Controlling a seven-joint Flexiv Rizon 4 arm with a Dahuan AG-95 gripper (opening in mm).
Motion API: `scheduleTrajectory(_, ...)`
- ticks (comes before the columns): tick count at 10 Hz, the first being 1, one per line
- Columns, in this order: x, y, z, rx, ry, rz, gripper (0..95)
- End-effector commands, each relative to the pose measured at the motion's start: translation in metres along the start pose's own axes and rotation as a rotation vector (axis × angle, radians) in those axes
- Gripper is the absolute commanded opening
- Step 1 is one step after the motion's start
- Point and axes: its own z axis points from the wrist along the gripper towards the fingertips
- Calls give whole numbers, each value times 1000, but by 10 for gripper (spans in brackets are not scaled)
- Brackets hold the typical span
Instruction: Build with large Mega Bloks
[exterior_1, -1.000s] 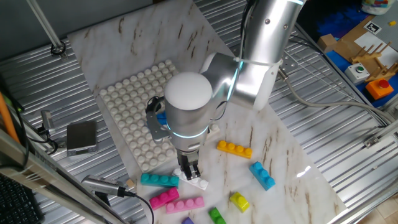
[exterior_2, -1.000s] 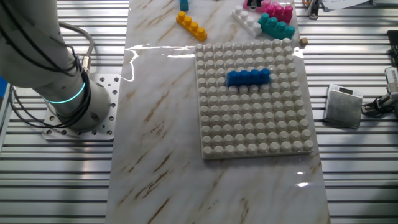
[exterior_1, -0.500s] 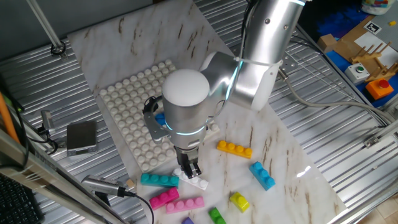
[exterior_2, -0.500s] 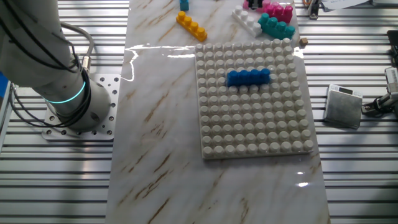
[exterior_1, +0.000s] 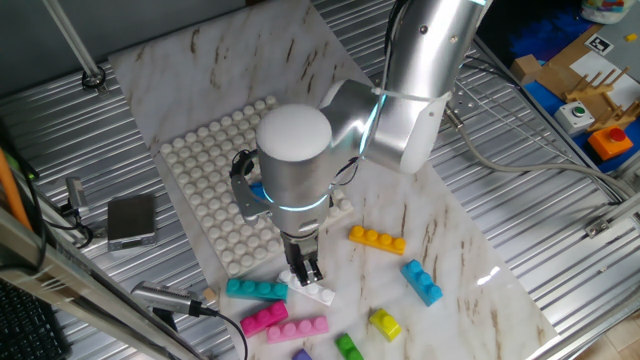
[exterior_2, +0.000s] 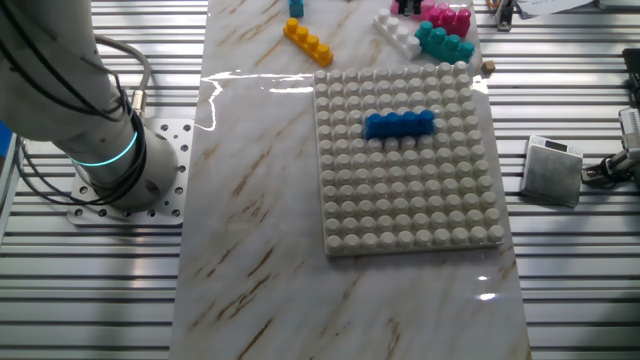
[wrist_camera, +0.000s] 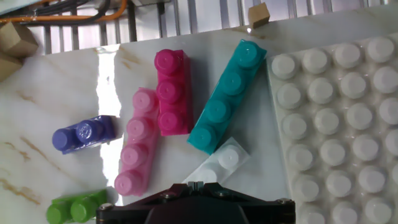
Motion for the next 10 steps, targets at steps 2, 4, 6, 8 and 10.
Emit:
scheduleTrajectory(2,-2,-2,6,81,-37,129,190)
scheduleTrajectory(4,-3,-1,8,79,-60,128,190)
scheduleTrajectory(6,-3,0,9,77,-49,96,190)
scheduleTrajectory(8,-5,2,12,65,-55,-10,190)
scheduleTrajectory(10,-7,6,16,45,-63,-70,190)
